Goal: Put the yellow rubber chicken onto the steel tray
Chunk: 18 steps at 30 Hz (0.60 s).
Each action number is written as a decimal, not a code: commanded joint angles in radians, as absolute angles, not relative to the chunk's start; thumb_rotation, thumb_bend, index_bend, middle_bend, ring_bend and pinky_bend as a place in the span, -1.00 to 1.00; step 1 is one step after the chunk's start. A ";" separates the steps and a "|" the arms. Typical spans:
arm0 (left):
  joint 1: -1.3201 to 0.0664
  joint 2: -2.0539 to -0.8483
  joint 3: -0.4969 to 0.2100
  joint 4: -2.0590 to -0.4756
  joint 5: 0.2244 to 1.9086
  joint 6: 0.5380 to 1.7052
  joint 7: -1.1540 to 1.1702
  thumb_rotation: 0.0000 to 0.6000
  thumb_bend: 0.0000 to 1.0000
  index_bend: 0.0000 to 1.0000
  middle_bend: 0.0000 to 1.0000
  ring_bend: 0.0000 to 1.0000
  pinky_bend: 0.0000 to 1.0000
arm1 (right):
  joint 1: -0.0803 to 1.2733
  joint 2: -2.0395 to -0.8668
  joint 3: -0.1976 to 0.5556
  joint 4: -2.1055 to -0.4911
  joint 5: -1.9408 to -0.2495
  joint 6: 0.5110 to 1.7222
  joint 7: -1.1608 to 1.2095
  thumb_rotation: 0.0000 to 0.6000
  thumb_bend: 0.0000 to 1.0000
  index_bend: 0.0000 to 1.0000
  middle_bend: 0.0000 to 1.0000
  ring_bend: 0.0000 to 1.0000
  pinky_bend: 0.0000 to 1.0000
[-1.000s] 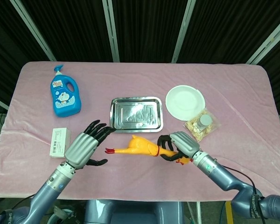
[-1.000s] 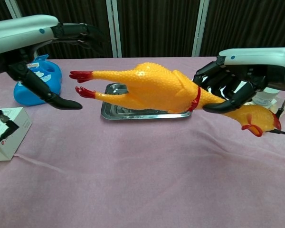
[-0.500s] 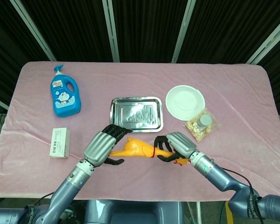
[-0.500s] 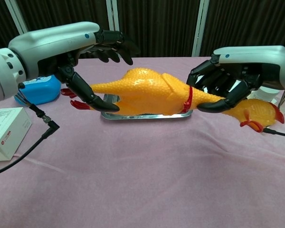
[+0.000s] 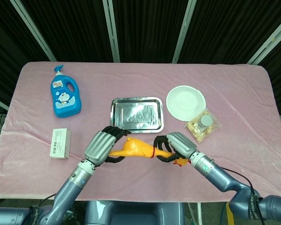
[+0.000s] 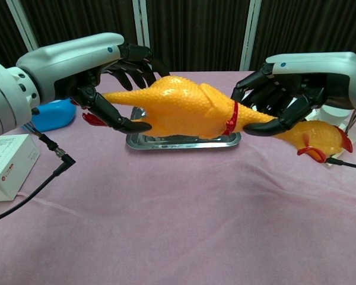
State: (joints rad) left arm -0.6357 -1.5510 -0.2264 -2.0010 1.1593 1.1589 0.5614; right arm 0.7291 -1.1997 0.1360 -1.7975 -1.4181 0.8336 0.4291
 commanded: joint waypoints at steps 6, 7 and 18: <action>-0.655 -1.586 -0.224 -1.976 1.161 1.172 0.568 1.00 -0.44 -0.45 -0.31 -0.38 -0.34 | 0.730 -1.192 0.134 -1.806 -1.437 0.836 0.447 1.00 0.28 1.00 0.45 0.48 0.72; -0.656 -1.589 -0.224 -1.973 1.160 1.173 0.567 1.00 -0.44 -0.44 -0.30 -0.38 -0.34 | 0.731 -1.192 0.134 -1.808 -1.439 0.836 0.449 1.00 0.28 1.00 0.45 0.48 0.72; -0.664 -1.644 -0.231 -1.923 1.202 1.209 0.503 1.00 0.01 0.18 0.34 0.15 0.02 | 0.737 -1.194 0.131 -1.817 -1.452 0.836 0.462 1.00 0.29 1.00 0.45 0.49 0.73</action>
